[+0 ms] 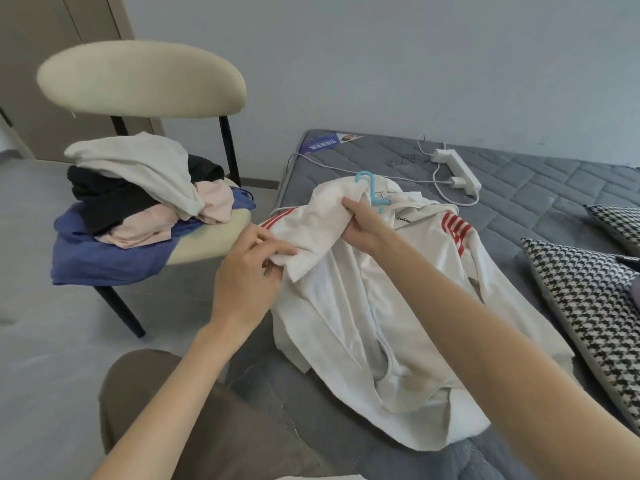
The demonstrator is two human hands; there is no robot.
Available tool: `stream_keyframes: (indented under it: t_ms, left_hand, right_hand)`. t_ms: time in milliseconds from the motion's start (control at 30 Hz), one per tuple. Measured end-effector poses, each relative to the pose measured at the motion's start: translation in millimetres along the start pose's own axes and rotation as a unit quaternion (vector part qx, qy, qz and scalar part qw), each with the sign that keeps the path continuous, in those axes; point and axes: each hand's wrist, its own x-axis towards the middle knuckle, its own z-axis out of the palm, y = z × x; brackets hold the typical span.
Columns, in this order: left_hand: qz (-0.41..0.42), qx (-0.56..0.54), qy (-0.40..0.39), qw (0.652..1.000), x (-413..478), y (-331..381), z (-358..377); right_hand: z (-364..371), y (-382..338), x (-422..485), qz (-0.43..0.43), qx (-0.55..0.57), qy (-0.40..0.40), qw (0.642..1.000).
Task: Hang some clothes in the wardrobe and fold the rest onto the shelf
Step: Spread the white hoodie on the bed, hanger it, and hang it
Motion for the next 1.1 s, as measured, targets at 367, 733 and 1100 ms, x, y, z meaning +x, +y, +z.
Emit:
stream_keyframes:
  t_ms: [367, 733, 1100]
  left_hand:
    - [-0.087, 0.07, -0.375, 0.92, -68.9, -20.6, 63.2]
    - [-0.279, 0.144, -0.391, 0.865, -96.9, -17.5, 62.9]
    - [-0.538, -0.311, -0.148, 0.77, -108.2, -8.2, 103.4]
  right_hand:
    - [-101.1, 48.9, -41.9, 0.073, -0.236, 0.07, 0.967]
    - [-127.0, 79.3, -141.3, -0.058, -0.624, 0.016, 0.779]
    - [-154.1, 111.6, -172.5, -0.183, -0.866, -0.05, 0.462]
